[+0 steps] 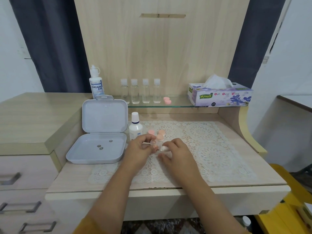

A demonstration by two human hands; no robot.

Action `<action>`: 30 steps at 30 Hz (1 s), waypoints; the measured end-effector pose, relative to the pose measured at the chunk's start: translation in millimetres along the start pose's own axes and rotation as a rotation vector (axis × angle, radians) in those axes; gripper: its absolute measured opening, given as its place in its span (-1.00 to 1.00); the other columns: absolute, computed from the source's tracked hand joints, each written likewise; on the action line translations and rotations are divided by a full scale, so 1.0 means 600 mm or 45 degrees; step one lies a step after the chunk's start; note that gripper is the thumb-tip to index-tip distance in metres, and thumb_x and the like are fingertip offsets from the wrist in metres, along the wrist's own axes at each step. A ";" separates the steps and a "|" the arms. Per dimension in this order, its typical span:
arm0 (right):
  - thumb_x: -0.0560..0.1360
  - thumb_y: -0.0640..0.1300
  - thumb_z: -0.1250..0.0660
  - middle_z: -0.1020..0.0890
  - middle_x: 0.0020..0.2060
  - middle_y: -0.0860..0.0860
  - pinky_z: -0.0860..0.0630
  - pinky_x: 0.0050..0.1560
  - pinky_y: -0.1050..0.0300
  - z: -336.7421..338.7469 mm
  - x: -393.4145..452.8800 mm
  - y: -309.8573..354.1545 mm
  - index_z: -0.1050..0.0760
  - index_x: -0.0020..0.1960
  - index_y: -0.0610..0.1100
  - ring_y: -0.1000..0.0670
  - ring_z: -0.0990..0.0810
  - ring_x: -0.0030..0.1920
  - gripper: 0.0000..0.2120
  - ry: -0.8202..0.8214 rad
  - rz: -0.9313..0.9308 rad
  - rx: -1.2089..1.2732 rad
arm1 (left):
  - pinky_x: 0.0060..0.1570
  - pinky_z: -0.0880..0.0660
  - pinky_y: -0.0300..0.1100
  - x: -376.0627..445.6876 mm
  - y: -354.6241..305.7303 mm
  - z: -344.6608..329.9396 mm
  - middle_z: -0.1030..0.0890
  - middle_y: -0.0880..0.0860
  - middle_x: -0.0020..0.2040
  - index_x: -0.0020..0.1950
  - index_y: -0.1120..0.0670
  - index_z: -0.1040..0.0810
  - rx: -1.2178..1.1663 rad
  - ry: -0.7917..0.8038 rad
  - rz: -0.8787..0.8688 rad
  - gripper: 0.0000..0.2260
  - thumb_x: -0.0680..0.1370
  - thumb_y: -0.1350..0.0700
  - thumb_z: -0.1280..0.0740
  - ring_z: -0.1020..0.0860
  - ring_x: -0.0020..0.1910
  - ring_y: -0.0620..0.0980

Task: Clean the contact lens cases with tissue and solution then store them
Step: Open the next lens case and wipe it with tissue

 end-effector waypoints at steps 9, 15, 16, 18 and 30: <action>0.39 -0.19 -0.44 -0.52 -0.26 -0.08 -0.39 -0.29 0.13 -0.013 0.005 0.000 -0.58 -0.25 -0.27 -0.09 -0.51 -0.17 -0.86 -0.003 0.000 -0.159 | 0.15 -0.55 0.07 -0.002 0.002 -0.009 -0.68 0.14 -0.25 -0.02 0.03 -0.60 0.053 0.135 0.019 -0.79 0.46 0.32 -0.42 -0.67 -0.12 0.08; 0.44 -0.11 -0.46 -0.51 -0.07 0.20 -0.37 -0.11 0.44 0.009 0.005 -0.008 -0.53 -0.12 -0.05 0.20 -0.48 -0.06 -0.89 0.068 -0.187 0.260 | 0.03 -0.55 -0.18 -0.001 0.001 -0.005 -0.69 0.05 -0.21 -0.02 0.02 -0.59 0.038 0.034 0.003 -0.80 0.50 0.31 -0.37 -0.67 -0.18 -0.07; 0.45 -0.13 -0.45 -0.52 -0.01 0.25 -0.38 -0.04 0.45 0.016 0.005 -0.011 -0.54 -0.11 -0.02 0.23 -0.50 -0.02 -0.91 0.065 -0.275 0.414 | 0.02 -0.55 -0.19 -0.001 0.000 -0.004 -0.69 0.06 -0.17 -0.02 0.02 -0.59 0.025 0.021 -0.001 -0.80 0.50 0.31 -0.37 -0.68 -0.14 -0.04; 0.49 -0.18 -0.40 -0.57 0.05 0.25 -0.48 0.08 0.32 0.028 0.004 -0.018 -0.57 -0.07 0.04 0.21 -0.56 0.02 -0.88 -0.026 -0.465 0.717 | 0.01 -0.57 -0.19 0.001 -0.001 -0.004 -0.67 0.07 -0.11 -0.03 0.04 -0.58 -0.032 0.009 -0.011 -0.82 0.50 0.32 -0.36 -0.67 -0.10 0.02; 0.58 -0.07 -0.27 -0.58 -0.07 0.07 -0.45 -0.01 0.29 0.042 0.002 -0.016 -0.54 0.15 0.09 0.12 -0.53 -0.03 -0.82 -0.138 -0.519 0.798 | 0.04 -0.59 -0.13 0.001 -0.001 -0.004 -0.65 0.08 0.01 -0.02 0.09 -0.59 -0.083 0.031 -0.027 -0.84 0.50 0.33 -0.37 -0.68 -0.13 -0.01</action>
Point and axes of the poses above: each hand's wrist, its own x-axis towards the middle knuckle, its own z-axis out of the back of the hand, y = z × x, the point moved 3 cm from there along x, towards the middle knuckle
